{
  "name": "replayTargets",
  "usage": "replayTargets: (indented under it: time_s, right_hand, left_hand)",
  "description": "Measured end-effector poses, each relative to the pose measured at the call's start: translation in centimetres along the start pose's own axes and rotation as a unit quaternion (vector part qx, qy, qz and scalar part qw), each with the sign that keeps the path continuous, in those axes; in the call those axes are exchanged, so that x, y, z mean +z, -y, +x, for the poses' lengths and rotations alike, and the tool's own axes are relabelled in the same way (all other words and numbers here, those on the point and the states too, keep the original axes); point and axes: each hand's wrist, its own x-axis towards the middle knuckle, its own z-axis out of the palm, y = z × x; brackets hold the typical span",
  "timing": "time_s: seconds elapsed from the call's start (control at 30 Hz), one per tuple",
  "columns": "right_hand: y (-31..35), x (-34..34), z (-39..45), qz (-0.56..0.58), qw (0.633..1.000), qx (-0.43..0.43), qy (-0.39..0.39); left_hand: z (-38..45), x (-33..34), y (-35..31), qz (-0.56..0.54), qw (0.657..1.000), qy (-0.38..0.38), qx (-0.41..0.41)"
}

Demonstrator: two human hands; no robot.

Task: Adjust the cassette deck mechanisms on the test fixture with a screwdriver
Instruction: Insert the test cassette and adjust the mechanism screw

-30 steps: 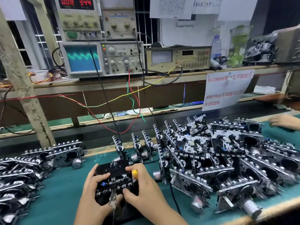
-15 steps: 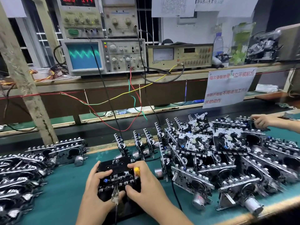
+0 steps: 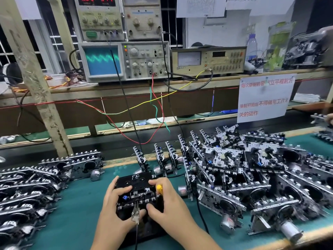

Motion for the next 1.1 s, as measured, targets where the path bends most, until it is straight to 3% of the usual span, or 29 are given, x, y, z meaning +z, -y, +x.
replayTargets:
  time_s: [0.5,0.67,1.1]
  right_hand:
    - [-0.6,1.1,-0.5,-0.034,0.997,-0.063,-0.02]
    - [-1.6,2.3,-1.3,-0.049,0.991,-0.105,-0.074]
    - [-1.3,2.3,-1.4,-0.046,0.989,-0.109,-0.089]
  left_hand:
    - [-0.1,-0.1,-0.6,-0.005,1.0,0.005,0.002]
    - [0.0,-0.1,-0.8,-0.008,1.0,0.007,-0.002]
    - [-0.2,0.0,-0.6,0.009,1.0,-0.004,0.007]
